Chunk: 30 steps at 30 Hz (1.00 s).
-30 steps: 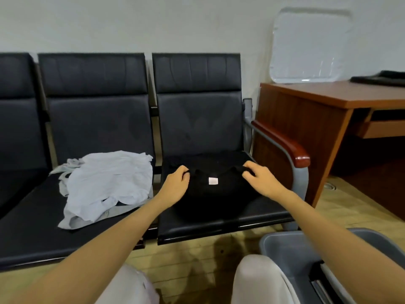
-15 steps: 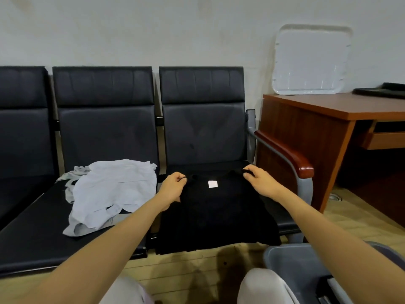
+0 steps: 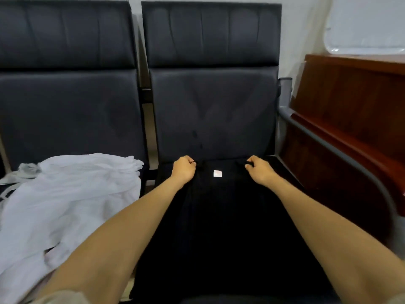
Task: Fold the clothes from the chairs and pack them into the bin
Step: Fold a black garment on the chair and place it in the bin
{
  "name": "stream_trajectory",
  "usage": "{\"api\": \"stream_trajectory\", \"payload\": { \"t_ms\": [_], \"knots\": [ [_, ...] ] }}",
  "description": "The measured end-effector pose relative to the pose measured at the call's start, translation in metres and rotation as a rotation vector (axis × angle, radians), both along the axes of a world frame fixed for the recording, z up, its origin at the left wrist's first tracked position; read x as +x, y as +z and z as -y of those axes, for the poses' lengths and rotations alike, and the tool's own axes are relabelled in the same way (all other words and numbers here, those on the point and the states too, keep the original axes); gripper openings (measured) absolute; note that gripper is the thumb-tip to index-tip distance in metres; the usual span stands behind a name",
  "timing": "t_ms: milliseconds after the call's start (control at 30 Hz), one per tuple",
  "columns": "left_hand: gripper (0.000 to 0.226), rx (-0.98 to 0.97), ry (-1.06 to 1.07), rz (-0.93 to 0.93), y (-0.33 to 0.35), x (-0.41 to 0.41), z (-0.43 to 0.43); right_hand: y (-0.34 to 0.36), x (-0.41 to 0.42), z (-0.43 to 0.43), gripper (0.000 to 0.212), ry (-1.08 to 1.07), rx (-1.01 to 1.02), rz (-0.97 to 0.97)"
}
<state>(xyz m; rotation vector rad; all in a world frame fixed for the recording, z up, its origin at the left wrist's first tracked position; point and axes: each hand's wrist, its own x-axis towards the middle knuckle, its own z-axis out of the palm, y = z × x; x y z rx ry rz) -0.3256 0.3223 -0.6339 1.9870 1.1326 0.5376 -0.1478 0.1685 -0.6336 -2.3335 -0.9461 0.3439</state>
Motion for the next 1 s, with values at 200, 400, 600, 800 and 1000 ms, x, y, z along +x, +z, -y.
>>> {"api": "stream_trajectory", "payload": {
  "t_ms": [200, 400, 600, 800, 1000],
  "knots": [
    [0.048, 0.134, -0.025, -0.143, -0.058, 0.009, -0.004, -0.071, 0.008, -0.011, 0.031, -0.108, -0.009, 0.206],
    [0.047, 0.434, -0.103, -0.213, -0.052, -0.013, 0.009, -0.051, -0.004, 0.002, 0.036, -0.097, 0.038, 0.316],
    [0.029, 0.438, -0.297, -0.373, -0.043, -0.082, 0.071, -0.038, -0.058, 0.066, 0.022, 0.078, -0.039, 0.369],
    [0.029, 0.306, -0.309, -0.456, -0.029, -0.167, 0.133, -0.04, -0.128, 0.141, 0.032, 0.199, -0.173, 0.337],
    [0.047, 0.214, -0.163, -0.38, -0.021, -0.232, 0.172, -0.036, -0.2, 0.158, 0.039, 0.346, -0.242, 0.28]
  ]
}}
